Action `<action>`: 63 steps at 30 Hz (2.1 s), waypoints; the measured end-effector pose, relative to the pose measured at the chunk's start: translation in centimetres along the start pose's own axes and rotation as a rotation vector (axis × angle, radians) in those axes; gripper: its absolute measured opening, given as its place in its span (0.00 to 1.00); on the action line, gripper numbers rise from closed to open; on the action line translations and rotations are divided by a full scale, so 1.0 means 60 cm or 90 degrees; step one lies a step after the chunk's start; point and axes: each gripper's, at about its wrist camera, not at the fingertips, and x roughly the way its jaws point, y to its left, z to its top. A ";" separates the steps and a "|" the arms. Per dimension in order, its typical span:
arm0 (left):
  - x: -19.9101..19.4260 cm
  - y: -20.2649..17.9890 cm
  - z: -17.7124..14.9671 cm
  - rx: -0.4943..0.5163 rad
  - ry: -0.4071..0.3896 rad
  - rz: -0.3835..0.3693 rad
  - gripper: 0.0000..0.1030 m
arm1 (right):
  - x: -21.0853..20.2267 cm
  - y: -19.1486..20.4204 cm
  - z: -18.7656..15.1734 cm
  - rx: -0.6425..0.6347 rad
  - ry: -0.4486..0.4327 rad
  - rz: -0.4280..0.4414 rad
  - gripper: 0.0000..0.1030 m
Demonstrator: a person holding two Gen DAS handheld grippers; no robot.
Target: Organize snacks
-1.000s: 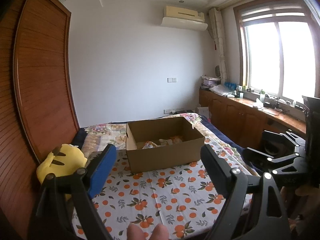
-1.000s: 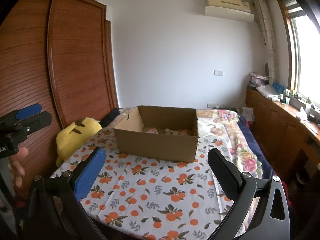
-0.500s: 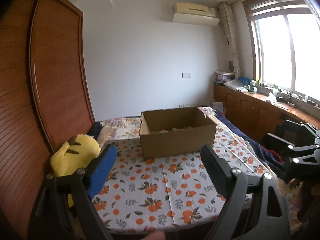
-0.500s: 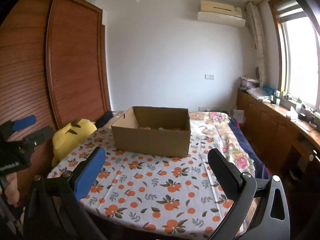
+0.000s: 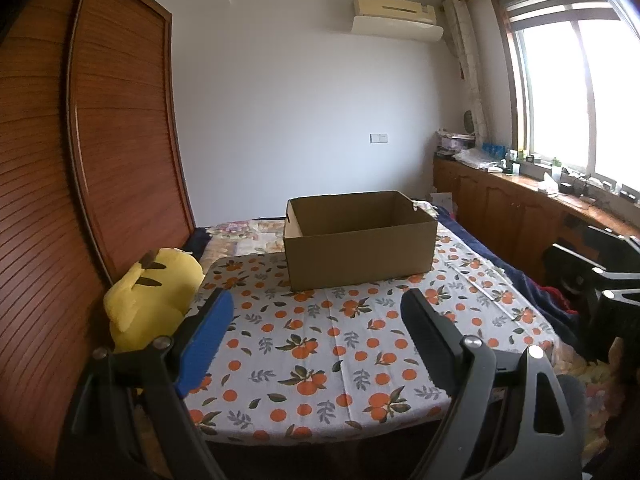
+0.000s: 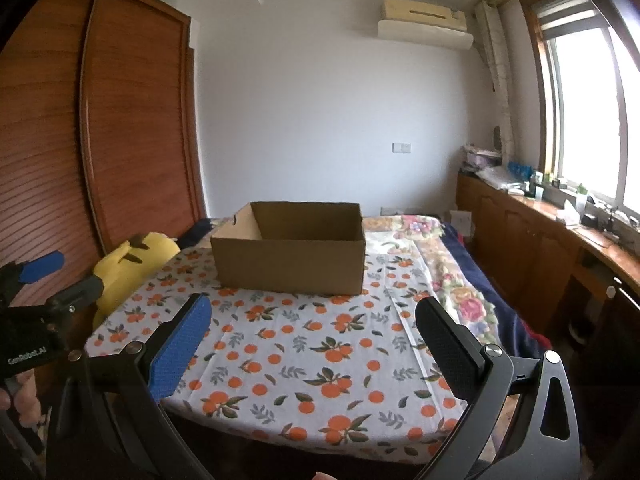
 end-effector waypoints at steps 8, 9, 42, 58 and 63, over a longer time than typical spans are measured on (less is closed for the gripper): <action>-0.001 0.001 -0.004 0.003 -0.001 0.009 0.84 | 0.009 -0.011 -0.009 0.013 0.007 -0.011 1.00; -0.001 0.003 -0.004 0.002 -0.002 0.009 0.84 | 0.010 -0.012 -0.010 0.014 0.006 -0.013 1.00; -0.008 0.007 -0.002 0.000 -0.009 0.016 0.84 | 0.012 -0.017 -0.012 0.013 0.002 -0.018 1.00; -0.011 0.009 0.002 -0.001 -0.008 0.019 0.84 | 0.012 -0.018 -0.013 0.015 0.003 -0.019 1.00; -0.011 0.009 0.002 -0.002 -0.008 0.019 0.84 | 0.012 -0.019 -0.013 0.014 0.003 -0.018 1.00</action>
